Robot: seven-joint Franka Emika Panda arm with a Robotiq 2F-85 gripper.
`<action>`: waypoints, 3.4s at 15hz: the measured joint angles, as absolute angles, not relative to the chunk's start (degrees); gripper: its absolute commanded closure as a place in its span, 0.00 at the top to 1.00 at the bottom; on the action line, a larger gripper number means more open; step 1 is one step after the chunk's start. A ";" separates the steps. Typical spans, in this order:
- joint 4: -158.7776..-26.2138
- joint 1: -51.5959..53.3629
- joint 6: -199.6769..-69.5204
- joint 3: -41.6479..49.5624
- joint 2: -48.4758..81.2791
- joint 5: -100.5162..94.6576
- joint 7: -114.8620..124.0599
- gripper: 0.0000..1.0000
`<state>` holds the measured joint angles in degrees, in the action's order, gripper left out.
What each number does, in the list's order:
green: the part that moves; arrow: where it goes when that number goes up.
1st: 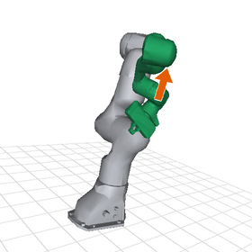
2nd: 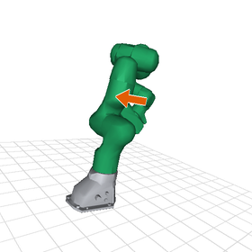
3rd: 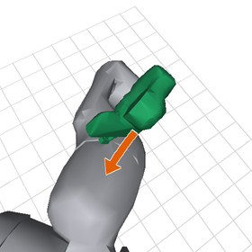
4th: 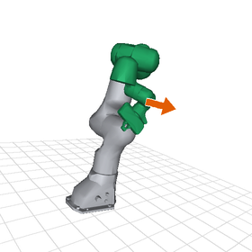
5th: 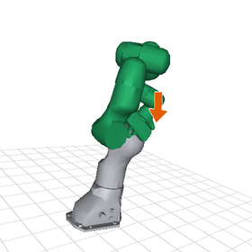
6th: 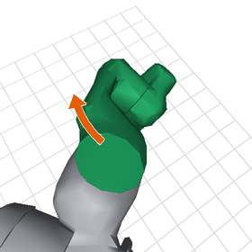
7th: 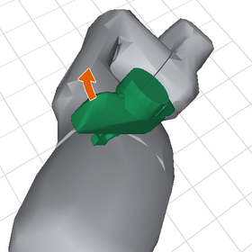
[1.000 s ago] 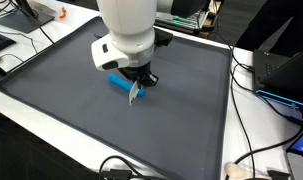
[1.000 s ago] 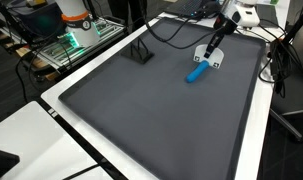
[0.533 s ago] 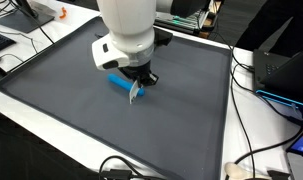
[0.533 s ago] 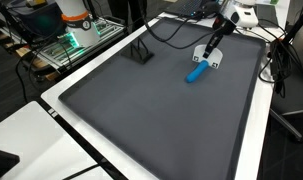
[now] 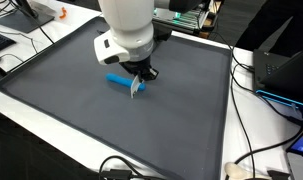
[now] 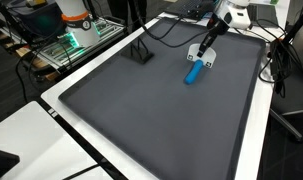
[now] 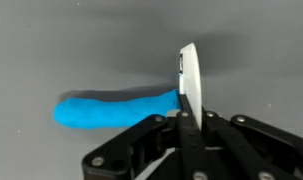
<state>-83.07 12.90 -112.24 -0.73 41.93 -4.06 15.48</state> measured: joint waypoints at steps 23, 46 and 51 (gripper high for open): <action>-83.66 12.81 -116.46 -0.86 40.32 -4.27 15.42 0.01; -84.27 10.22 -110.21 -0.34 36.78 -4.67 9.67 0.01; -84.28 10.22 -110.22 -0.40 37.60 -4.66 9.65 0.01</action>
